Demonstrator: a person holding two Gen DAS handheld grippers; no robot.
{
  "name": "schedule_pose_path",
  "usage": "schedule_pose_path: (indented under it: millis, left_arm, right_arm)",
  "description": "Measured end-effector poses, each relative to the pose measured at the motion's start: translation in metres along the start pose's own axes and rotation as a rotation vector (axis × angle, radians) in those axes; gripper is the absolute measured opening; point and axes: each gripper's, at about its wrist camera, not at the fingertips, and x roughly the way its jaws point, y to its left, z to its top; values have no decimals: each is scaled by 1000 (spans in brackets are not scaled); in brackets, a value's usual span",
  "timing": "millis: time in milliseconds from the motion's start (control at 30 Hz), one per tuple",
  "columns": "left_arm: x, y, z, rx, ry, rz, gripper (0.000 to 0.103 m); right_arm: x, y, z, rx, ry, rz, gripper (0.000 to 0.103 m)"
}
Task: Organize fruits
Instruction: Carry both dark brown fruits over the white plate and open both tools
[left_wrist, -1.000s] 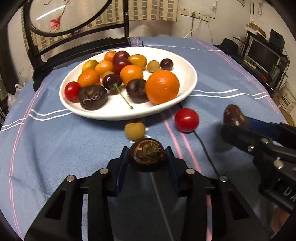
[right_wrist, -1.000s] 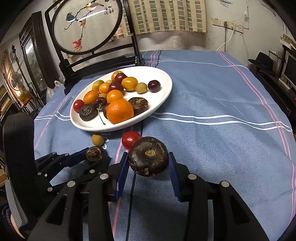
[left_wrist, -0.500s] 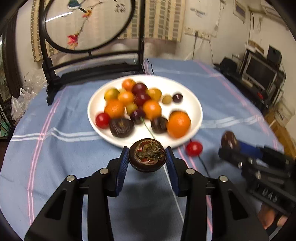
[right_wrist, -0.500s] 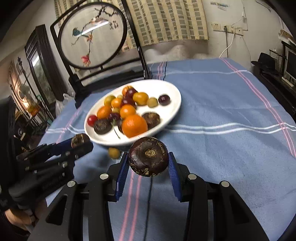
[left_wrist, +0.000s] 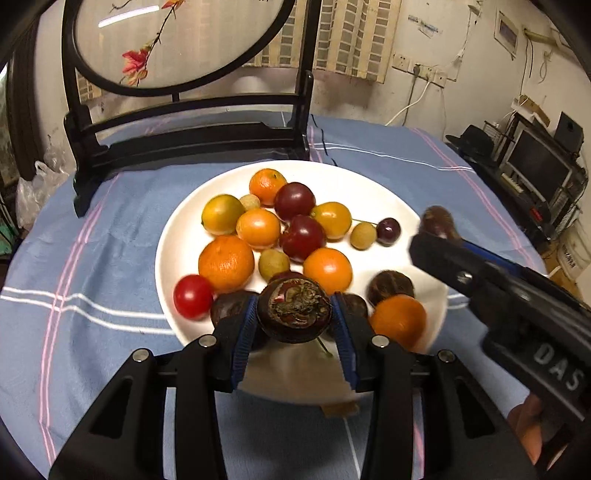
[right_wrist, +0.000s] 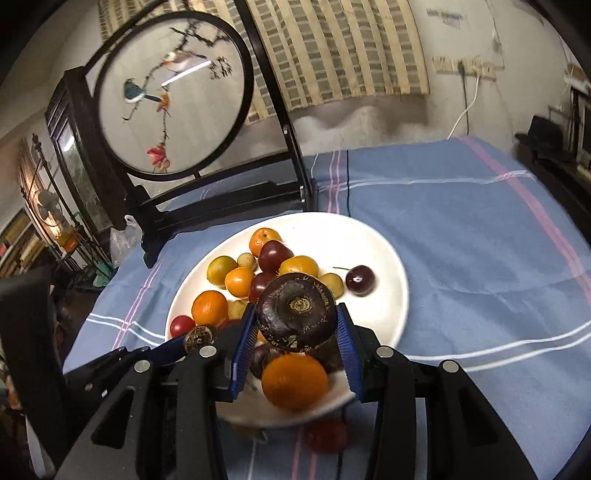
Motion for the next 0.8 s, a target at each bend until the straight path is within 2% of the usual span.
schedule_pose_path:
  millis: [33,67,100,233,367,500,800]
  left_arm:
    - [0,0,1,-3,-15,13,50]
    - [-1,1,3,-10,-23,22,68]
    - [-5,3,4,-26,-44,34,73]
    - [-20,7,5,-43,-70,37,76]
    - [-33,8,-4,-60,-70,46,85]
    - [-40,6,-22,-53,-45,47,86]
    - [-54,3,-67,-18,-4,59,87]
  right_arm:
    - [3,-2,1,11,-3,2,54]
    - [3,-5,1,30,-23,-17,61]
    - [1,-7,1,44,-40,-24,65]
    - [-13,-16,-5,71,-54,-20,65]
    - [-26,-28,-16,113,-28,7,65]
    - [-41,-31,-33,77,-15,-45,69]
    - [-50,-34,-75,40,59,-81,69]
